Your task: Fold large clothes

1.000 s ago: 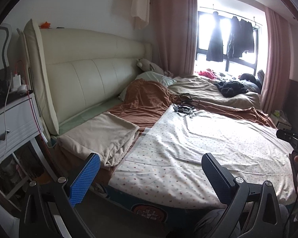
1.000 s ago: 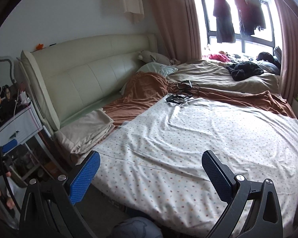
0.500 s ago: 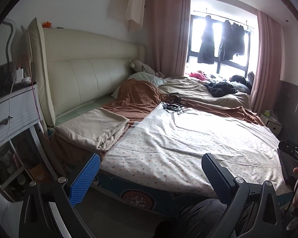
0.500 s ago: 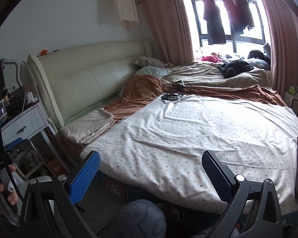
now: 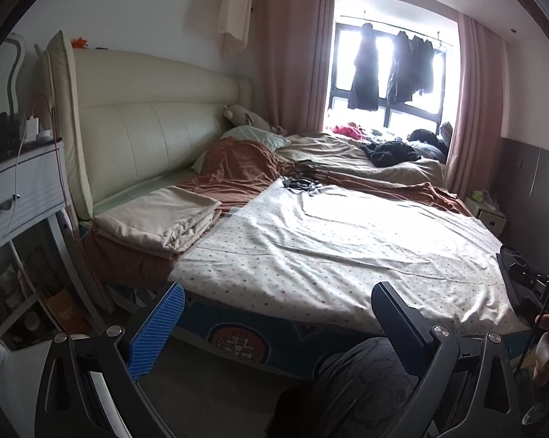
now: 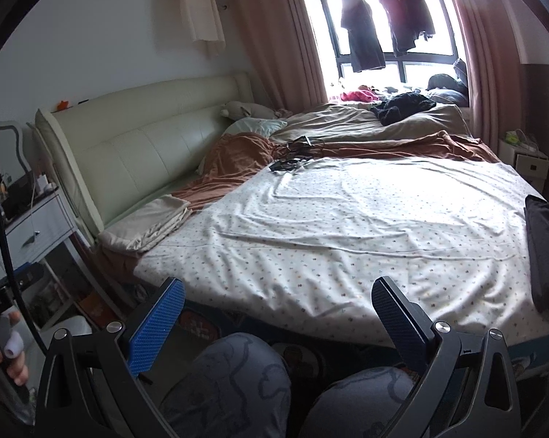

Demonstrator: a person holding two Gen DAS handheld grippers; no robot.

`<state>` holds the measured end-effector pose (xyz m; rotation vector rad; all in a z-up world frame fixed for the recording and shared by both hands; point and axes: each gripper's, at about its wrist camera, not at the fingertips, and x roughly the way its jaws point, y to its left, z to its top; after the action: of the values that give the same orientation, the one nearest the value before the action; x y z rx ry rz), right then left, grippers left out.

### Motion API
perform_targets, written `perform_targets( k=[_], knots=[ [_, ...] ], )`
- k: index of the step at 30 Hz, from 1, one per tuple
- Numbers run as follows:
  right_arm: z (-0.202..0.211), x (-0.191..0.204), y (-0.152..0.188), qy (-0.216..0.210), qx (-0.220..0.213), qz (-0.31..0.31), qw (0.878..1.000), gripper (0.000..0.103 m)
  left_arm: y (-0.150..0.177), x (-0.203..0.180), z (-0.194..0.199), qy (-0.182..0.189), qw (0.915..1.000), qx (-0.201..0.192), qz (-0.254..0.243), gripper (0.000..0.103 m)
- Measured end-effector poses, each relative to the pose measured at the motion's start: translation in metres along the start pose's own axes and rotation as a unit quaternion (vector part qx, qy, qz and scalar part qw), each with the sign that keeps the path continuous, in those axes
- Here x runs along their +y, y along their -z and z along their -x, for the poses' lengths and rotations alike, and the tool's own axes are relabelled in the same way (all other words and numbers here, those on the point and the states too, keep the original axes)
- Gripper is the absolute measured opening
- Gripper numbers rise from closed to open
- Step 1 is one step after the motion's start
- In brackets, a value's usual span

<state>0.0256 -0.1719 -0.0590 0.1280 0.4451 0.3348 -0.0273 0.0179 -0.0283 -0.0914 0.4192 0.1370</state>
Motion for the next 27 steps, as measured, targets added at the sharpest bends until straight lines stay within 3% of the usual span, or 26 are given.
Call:
perform_targets(
  k=[27],
  knots=[
    [0.007,0.006,0.003,0.0,0.003,0.0,1.0,0.103,0.005,-0.007,0.017,0.011,0.9997,-0.012,-0.016,0.103]
  ],
)
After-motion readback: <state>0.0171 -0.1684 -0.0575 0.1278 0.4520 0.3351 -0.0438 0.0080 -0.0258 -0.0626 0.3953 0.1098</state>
